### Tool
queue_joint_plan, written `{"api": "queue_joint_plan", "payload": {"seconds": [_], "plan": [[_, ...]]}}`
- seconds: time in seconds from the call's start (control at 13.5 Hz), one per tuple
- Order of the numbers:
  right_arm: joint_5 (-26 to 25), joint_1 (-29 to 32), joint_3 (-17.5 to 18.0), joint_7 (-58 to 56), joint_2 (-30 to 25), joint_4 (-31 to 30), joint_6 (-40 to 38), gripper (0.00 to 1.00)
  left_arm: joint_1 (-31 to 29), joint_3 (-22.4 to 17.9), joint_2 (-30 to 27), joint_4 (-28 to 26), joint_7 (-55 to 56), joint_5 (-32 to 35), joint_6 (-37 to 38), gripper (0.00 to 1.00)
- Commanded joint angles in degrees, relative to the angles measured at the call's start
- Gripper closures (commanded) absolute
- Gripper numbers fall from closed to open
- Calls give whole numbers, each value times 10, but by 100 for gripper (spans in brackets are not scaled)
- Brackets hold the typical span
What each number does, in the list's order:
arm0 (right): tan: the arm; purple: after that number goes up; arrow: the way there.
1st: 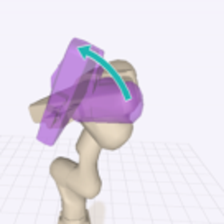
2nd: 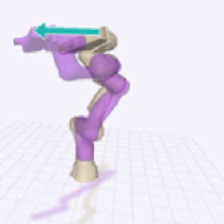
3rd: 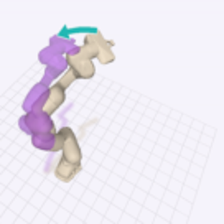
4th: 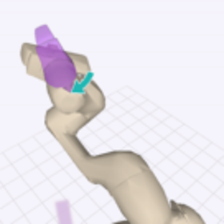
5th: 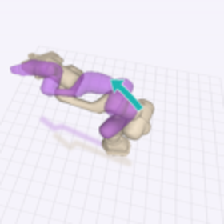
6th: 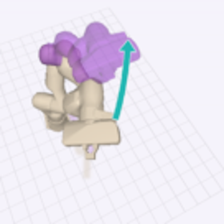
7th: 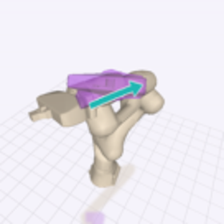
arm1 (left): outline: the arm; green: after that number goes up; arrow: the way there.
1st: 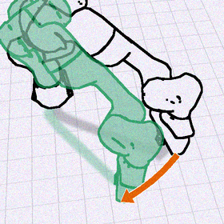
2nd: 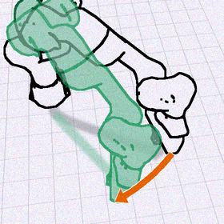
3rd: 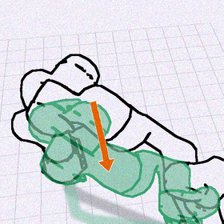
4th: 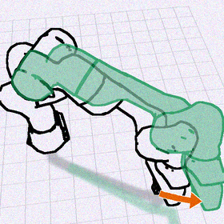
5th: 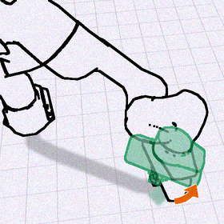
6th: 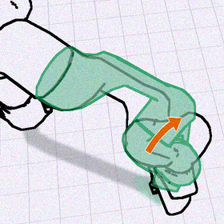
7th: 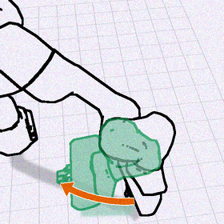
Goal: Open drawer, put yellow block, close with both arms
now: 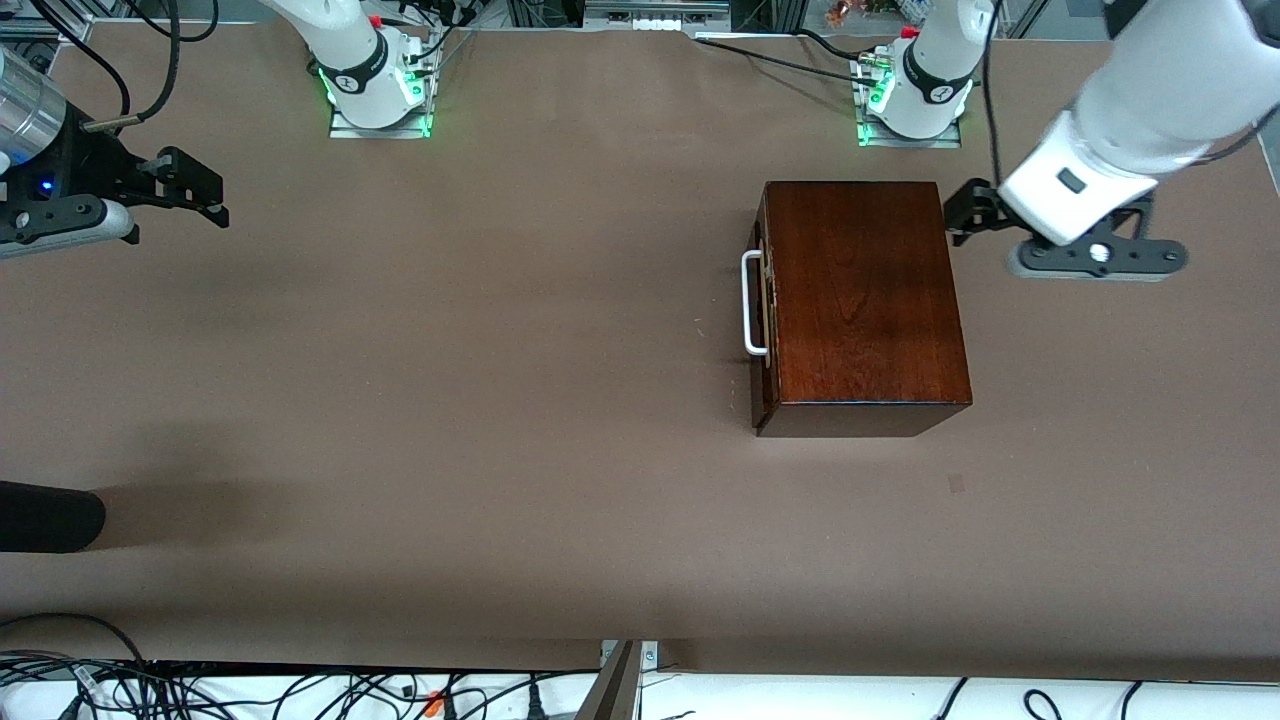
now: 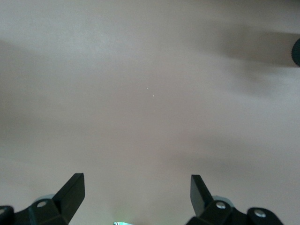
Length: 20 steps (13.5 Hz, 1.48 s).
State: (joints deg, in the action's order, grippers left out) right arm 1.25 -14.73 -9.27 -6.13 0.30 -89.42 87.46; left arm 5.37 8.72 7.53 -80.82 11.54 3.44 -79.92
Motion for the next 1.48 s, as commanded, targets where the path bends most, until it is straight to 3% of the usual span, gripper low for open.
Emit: {"api": "queue_joint_plan", "payload": {"seconds": [0.0, 0.15, 0.45, 1.41], "plan": [[-7, 2, 2, 4, 2, 8, 0, 0, 4, -53, -54, -77, -65, -19, -47, 0], [-7, 2, 2, 4, 2, 8, -1, 0, 4, -67, -73, -117, -85, -20, -86, 0], [-7, 2, 2, 4, 2, 8, -3, 0, 6, -106, -76, -117, -138, -30, -98, 0], [-5, -12, 7, 11, 0, 8, -5, 0, 2, -99, -73, -113, -129, -49, -97, 0]]}}
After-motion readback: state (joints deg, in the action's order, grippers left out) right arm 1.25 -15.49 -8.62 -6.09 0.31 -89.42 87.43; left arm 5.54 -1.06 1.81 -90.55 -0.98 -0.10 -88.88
